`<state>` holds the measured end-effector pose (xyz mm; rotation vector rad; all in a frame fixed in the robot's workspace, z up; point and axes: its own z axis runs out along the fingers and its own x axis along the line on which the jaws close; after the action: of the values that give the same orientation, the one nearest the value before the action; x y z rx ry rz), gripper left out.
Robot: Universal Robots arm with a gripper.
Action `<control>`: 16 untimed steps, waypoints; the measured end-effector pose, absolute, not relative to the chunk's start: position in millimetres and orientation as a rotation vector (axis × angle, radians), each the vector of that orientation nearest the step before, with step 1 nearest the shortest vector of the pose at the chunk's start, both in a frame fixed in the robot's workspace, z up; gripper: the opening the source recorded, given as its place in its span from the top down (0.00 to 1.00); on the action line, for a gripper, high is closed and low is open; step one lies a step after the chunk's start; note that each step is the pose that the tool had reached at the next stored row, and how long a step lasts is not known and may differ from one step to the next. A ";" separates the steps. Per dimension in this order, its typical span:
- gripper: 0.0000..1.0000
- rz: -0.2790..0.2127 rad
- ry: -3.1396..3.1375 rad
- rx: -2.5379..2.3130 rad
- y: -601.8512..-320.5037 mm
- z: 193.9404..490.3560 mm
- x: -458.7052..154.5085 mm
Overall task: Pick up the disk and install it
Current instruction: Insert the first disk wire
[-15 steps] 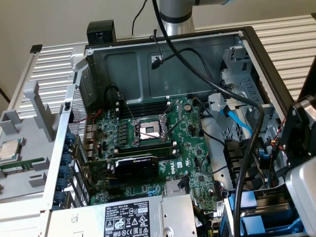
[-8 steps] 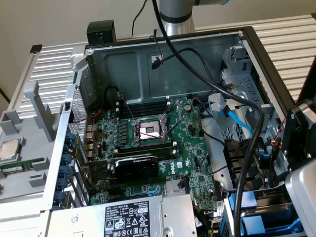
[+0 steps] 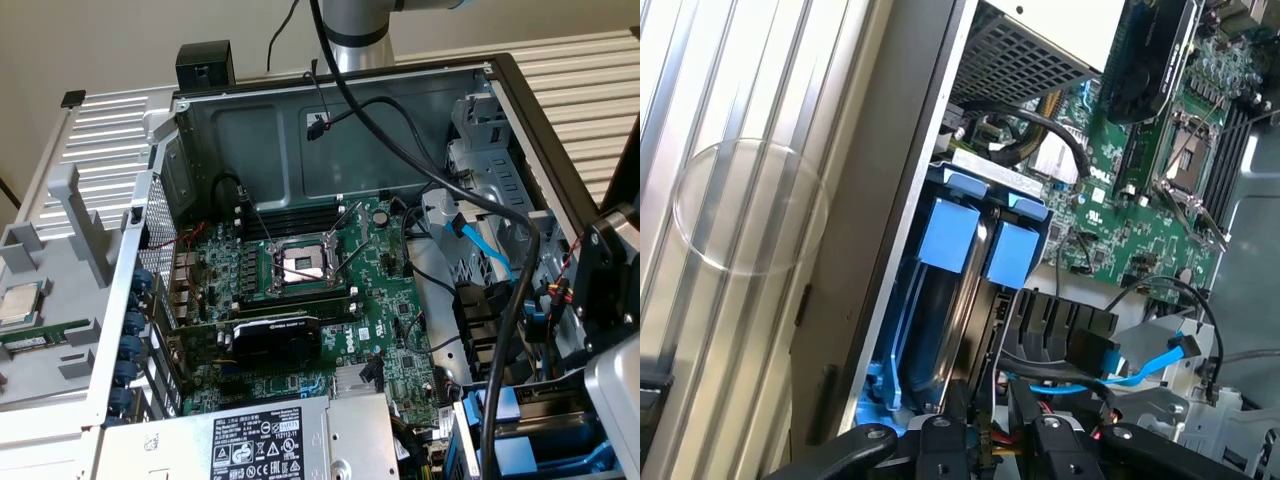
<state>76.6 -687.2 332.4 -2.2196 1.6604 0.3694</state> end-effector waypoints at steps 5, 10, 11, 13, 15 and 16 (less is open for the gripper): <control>0.69 0.380 1.637 -2.233 -687.7 331.2 77.3; 0.69 0.397 1.611 -2.233 -688.4 330.4 79.6; 0.69 0.398 1.609 -2.233 -688.8 330.4 80.3; 0.69 0.399 1.608 -2.234 -689.4 330.2 80.8; 0.69 0.400 1.607 -2.234 -689.6 329.7 81.0; 0.69 0.401 1.606 -2.234 -689.6 329.3 81.1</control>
<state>81.1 -689.6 329.3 -2.2340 1.6058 0.4010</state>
